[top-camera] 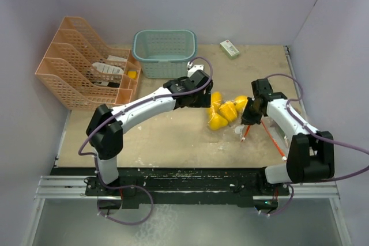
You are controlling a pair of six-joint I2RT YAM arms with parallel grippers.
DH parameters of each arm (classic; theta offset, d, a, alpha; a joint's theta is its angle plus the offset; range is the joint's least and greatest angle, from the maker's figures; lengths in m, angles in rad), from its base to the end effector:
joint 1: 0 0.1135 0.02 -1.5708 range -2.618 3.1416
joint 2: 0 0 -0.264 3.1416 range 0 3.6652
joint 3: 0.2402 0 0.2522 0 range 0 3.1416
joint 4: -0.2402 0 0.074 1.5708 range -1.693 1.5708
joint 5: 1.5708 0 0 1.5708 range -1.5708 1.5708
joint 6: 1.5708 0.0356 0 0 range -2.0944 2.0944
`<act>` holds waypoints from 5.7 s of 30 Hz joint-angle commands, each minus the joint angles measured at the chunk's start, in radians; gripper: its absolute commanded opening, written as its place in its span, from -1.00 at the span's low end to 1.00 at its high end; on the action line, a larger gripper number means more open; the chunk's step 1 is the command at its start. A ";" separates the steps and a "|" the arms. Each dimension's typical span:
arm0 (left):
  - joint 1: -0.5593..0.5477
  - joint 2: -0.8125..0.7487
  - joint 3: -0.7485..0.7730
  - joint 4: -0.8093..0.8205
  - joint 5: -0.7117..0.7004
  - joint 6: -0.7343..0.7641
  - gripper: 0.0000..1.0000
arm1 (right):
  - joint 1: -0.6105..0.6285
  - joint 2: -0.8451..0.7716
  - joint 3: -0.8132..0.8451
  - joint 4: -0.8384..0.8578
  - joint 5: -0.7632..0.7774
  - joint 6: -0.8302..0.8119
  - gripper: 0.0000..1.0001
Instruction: Open the zip-top bag and remove the fake food
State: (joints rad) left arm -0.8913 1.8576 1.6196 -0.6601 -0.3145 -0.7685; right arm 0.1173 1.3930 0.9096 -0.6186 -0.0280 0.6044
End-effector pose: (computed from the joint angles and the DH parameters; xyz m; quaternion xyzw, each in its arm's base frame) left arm 0.2688 -0.3152 0.2829 0.0056 0.9337 -0.1407 0.3291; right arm 0.2656 0.0323 0.2148 0.2314 0.9446 0.0947 0.2125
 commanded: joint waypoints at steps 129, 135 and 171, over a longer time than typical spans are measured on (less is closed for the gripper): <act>0.149 -0.301 0.058 -0.076 0.731 0.799 -1.00 | 0.251 -0.107 0.264 0.201 -0.407 -0.643 -1.00; 0.150 -0.325 0.048 -0.026 0.615 0.769 -0.39 | 0.249 -0.132 0.311 0.209 -0.502 -0.547 -1.00; 0.504 -0.361 -0.011 0.610 1.449 0.399 0.95 | 0.248 -0.135 0.681 0.097 -0.898 -0.442 -1.00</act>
State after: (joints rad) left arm -0.3904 1.5002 1.6424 -0.2310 1.0157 -0.2787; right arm 0.3672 1.2713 1.5295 -0.5861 -0.8360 0.1070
